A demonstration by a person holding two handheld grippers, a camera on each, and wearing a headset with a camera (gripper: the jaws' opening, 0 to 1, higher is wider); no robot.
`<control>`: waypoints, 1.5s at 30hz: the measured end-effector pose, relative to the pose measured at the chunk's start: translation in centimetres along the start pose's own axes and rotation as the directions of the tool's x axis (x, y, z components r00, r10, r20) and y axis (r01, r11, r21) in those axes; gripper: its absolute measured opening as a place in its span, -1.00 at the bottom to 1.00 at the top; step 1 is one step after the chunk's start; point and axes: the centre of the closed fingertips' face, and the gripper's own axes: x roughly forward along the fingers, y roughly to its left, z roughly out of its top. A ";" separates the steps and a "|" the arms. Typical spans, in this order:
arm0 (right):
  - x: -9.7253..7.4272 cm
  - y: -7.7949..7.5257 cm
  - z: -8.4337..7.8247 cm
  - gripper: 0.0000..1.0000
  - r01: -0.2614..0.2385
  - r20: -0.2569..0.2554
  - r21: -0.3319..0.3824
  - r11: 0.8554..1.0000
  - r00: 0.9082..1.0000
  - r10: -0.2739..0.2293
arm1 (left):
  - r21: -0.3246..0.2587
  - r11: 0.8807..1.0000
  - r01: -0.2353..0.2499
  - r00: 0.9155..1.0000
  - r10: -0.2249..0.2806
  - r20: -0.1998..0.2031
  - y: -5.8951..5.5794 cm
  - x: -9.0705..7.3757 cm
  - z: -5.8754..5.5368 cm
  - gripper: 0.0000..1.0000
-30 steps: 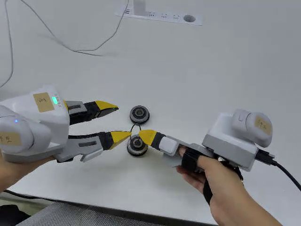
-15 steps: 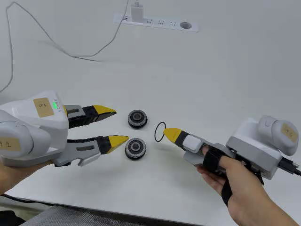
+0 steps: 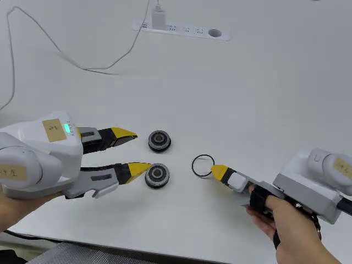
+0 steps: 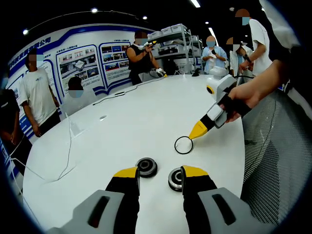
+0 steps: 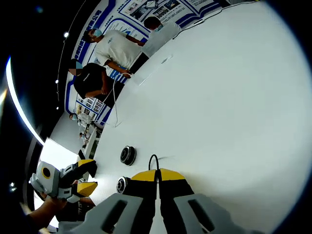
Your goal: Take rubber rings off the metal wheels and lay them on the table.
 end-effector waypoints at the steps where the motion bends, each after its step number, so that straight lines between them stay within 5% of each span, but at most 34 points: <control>1: 0.0 0.0 0.1 -0.93 0.001 0.002 -0.017 1.000 1.000 -0.001 | -0.002 1.000 -0.001 1.000 0.001 0.002 0.0 0.0 0.0 -0.30; 7: -0.2 -0.1 0.1 -0.82 0.011 0.004 -0.036 0.999 1.000 -0.011 | -0.004 1.000 0.003 1.000 -0.003 -0.009 -0.2 0.0 -0.3 -0.31; 13: -0.6 -0.2 0.5 -0.61 0.044 0.021 -0.130 0.991 0.999 -0.041 | 0.001 1.000 0.009 1.000 -0.009 -0.018 -0.4 0.1 -0.5 -0.31; 32: -0.8 2.6 0.5 -0.54 -0.065 0.035 -0.143 0.988 0.997 0.070 | 0.033 0.997 0.068 0.996 -0.066 -0.058 -1.3 1.5 -1.5 -0.37; 45: -0.6 4.8 -0.1 -0.27 -0.162 0.024 -0.152 0.975 0.986 0.168 | 0.025 0.991 0.131 0.988 -0.128 -0.089 -2.4 3.2 -2.9 -0.46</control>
